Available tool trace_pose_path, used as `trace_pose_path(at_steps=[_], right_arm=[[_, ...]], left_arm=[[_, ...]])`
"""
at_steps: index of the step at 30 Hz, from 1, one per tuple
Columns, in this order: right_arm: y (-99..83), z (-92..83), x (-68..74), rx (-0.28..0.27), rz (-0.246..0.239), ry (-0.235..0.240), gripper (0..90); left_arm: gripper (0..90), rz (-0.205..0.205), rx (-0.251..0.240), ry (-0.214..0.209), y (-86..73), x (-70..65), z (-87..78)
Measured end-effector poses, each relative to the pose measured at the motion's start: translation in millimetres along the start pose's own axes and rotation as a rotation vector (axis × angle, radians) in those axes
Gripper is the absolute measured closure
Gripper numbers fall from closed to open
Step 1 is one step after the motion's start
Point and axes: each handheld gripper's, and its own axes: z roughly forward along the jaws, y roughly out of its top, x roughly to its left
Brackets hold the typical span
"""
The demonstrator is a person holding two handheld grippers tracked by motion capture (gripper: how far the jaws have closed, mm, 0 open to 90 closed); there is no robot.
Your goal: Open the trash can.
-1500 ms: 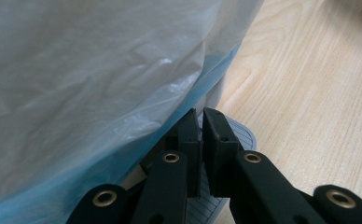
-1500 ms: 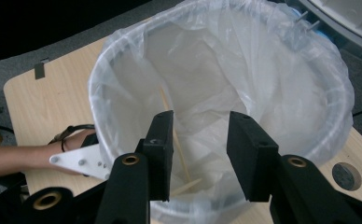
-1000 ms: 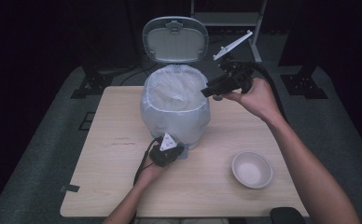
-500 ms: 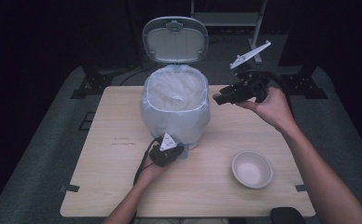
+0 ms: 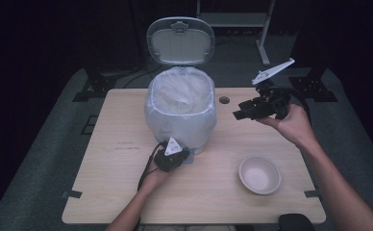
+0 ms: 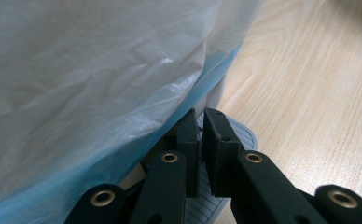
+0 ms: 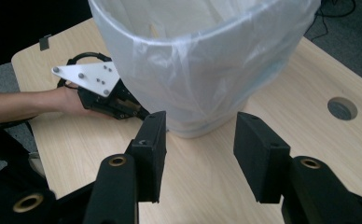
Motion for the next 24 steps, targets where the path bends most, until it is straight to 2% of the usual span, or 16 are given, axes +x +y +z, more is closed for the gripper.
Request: trace_pose_path(at_steps=[24], right_arm=[[-67.4,-5.2,-11.4,-0.011,0.078,-0.001,51.2]], left_arm=[[85.5,-0.002,0.001,-0.001,0.1,-0.2,-0.2]])
